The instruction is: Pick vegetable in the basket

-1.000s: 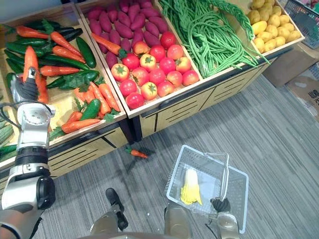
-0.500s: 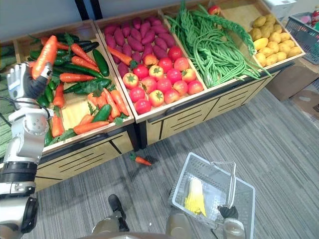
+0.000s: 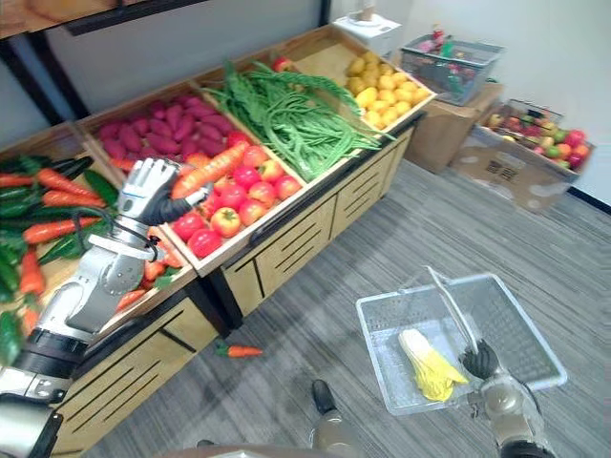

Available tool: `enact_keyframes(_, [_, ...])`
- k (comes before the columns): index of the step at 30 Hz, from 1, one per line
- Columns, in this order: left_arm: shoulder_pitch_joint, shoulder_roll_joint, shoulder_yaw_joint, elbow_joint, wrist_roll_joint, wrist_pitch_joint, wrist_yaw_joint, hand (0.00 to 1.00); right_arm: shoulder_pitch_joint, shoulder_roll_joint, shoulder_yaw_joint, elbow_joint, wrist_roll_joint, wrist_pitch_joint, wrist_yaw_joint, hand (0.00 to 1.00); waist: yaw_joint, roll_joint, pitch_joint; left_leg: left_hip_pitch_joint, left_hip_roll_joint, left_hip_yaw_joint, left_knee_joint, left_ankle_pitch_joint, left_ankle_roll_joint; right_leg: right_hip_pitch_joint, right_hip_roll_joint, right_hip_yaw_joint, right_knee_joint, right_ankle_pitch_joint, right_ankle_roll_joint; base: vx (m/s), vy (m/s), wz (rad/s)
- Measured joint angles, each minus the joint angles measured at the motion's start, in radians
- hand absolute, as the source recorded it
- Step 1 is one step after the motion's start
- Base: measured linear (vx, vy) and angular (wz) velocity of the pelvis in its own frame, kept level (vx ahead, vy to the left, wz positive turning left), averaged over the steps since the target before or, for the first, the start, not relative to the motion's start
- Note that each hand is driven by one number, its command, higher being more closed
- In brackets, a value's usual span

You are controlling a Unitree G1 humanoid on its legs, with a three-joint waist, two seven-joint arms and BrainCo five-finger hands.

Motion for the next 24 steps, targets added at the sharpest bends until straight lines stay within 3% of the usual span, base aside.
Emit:
enact_keyframes(6, [-0.017,0.0,-0.131,-0.033,-0.008,-0.049,-0.025,1.0,0.044,-0.068,0.144,-0.205,-0.033,-0.032,0.048,1.0,-0.005,-0.01,-0.026,0.079,0.021,0.121,0.003,-0.022,-0.029,0.004,0.047,0.082,0.008,0.0,0.0,0.05,-0.012,-0.6])
enact_keyframes(13, [-0.063,-0.007,-0.287,-0.066,-0.058,-0.107,-0.071,1.0,0.039,-0.159,0.251,-0.418,-0.018,-0.104,0.065,1.0,-0.025,-0.01,-0.041,0.157,0.032,0.228,0.008,-0.046,-0.061,0.024,0.096,0.149,0.016,0.005,-0.011,0.03,0.007,-0.37])
enact_keyframes(18, [-0.12,-0.024,-0.407,-0.097,-0.088,-0.143,-0.103,1.0,-0.008,-0.231,0.332,-0.502,-0.016,-0.149,0.069,1.0,-0.026,0.002,-0.049,0.161,0.093,0.285,0.16,-0.133,-0.07,0.025,0.118,0.17,0.034,0.005,-0.011,-0.01,-0.013,-0.32])
enact_keyframes(24, [-0.136,-0.033,-0.513,-0.113,-0.09,-0.181,-0.137,1.0,-0.048,-0.282,0.374,-0.521,0.057,-0.16,0.09,1.0,-0.03,0.006,-0.048,0.172,0.126,0.334,0.261,-0.199,-0.073,0.023,0.127,0.216,0.037,0.005,-0.011,-0.08,0.003,-0.25])
